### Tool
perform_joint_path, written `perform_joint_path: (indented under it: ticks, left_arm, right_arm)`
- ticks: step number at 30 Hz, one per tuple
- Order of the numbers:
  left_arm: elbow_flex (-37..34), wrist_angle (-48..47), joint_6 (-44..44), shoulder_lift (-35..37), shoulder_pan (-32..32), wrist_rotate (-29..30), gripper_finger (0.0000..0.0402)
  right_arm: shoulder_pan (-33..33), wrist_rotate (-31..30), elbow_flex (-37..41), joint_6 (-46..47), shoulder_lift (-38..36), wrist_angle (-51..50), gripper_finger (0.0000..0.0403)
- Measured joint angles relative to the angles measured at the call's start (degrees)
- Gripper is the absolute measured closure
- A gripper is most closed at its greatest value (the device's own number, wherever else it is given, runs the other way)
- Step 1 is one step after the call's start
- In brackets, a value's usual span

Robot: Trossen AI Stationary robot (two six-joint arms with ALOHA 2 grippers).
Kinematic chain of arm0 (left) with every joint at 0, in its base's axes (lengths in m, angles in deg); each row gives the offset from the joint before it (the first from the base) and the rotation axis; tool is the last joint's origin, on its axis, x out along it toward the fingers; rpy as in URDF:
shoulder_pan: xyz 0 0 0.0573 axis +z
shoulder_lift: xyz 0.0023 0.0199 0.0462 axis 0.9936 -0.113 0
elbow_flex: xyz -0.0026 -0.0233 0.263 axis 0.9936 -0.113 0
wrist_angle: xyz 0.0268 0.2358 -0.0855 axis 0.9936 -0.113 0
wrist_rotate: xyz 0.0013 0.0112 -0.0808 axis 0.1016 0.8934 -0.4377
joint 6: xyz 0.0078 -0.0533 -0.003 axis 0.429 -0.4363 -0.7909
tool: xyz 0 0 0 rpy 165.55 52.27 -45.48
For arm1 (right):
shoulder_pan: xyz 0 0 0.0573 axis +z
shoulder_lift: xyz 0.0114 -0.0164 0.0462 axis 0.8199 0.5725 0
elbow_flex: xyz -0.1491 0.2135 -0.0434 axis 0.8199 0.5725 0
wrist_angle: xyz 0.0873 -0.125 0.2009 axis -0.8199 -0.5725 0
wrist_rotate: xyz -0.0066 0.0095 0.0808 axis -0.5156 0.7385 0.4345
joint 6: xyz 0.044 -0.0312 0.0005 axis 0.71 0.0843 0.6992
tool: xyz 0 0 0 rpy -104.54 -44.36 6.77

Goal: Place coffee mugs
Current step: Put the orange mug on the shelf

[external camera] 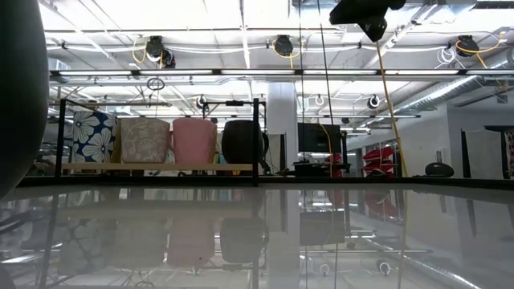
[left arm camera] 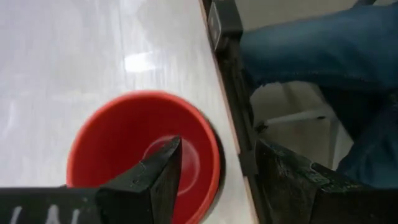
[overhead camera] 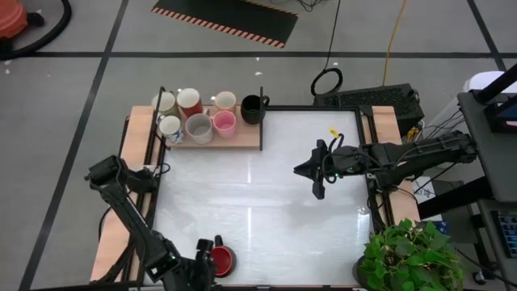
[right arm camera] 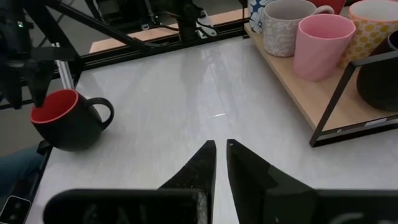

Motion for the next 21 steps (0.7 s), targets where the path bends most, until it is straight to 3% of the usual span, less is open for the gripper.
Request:
perform_joint_path:
  ticks: [13, 16, 21]
  left_arm:
    - [-0.1, -4.1, 0.6, -4.1, -0.4, 0.1, 0.0201]
    - [-0.1, -4.0, 2.5, -4.1, -0.6, 0.0, 0.0239]
    - [-0.1, -4.3, 8.3, -4.0, -1.6, -1.4, 0.0348]
  right_arm:
    - [0.0, -0.1, 0.0, 0.0, 0.0, 0.2, 0.0371]
    - [0.0, -0.1, 0.0, 0.0, 0.0, 0.2, 0.0371]
    - [0.0, -0.1, 0.0, 0.0, 0.0, 0.2, 0.0371]
